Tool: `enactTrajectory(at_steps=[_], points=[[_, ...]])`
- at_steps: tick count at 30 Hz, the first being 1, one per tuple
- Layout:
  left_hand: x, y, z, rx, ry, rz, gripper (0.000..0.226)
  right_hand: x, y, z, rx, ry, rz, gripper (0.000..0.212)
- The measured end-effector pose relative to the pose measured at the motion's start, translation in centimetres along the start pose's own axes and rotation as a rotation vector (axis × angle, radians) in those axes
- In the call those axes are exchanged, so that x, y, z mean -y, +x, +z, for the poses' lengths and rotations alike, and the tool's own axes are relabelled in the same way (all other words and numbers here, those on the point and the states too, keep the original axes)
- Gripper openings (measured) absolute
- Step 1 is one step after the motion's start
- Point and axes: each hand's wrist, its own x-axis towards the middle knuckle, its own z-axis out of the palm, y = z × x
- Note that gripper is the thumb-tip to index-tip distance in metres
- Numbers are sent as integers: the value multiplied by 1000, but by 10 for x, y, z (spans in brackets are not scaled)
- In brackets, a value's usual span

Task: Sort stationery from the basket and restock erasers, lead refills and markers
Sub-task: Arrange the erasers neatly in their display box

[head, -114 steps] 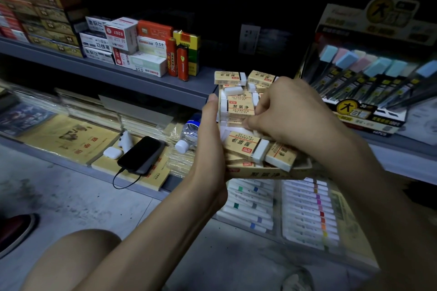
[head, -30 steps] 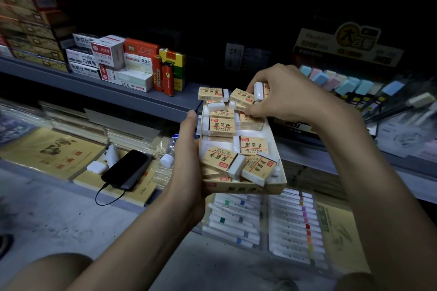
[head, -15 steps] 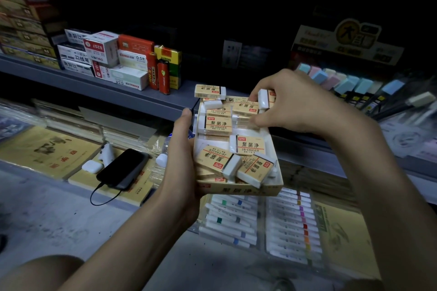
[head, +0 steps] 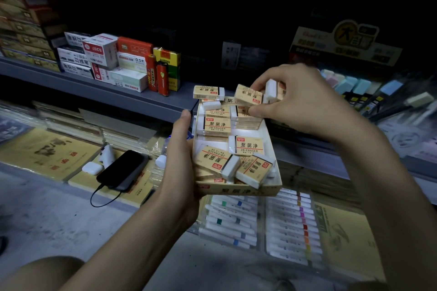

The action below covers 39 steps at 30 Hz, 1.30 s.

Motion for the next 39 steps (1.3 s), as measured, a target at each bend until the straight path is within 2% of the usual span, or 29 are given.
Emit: enactTrajectory(at_steps=[5, 10, 13, 15, 21, 27, 33, 37, 39], points=[[0, 0, 0, 8, -14, -6, 70, 6, -10, -11, -17, 228, 61, 33], [0, -2, 1, 20, -21, -1, 69, 7, -14, -6, 57, 497, 143, 46], [0, -2, 1, 22, -20, 0, 69, 6, -17, 0, 106, 466, 141, 40], [0, -2, 1, 22, -17, 1, 69, 5, -18, 4, 57, 414, 134, 30], [1, -2, 2, 12, -29, 10, 70, 7, -21, 14, -54, 224, 136, 29], [1, -1, 0, 7, -12, 1, 69, 14, -22, 24, -29, 185, 256, 29], [0, 0, 0, 4, -1, -6, 70, 19, -24, 23, -100, 233, 267, 15], [0, 0, -1, 4, 4, -1, 69, 18, -24, 28, -168, 153, 283, 21], [1, 0, 0, 12, 1, -6, 69, 19, -25, 31, -144, 99, 298, 25]])
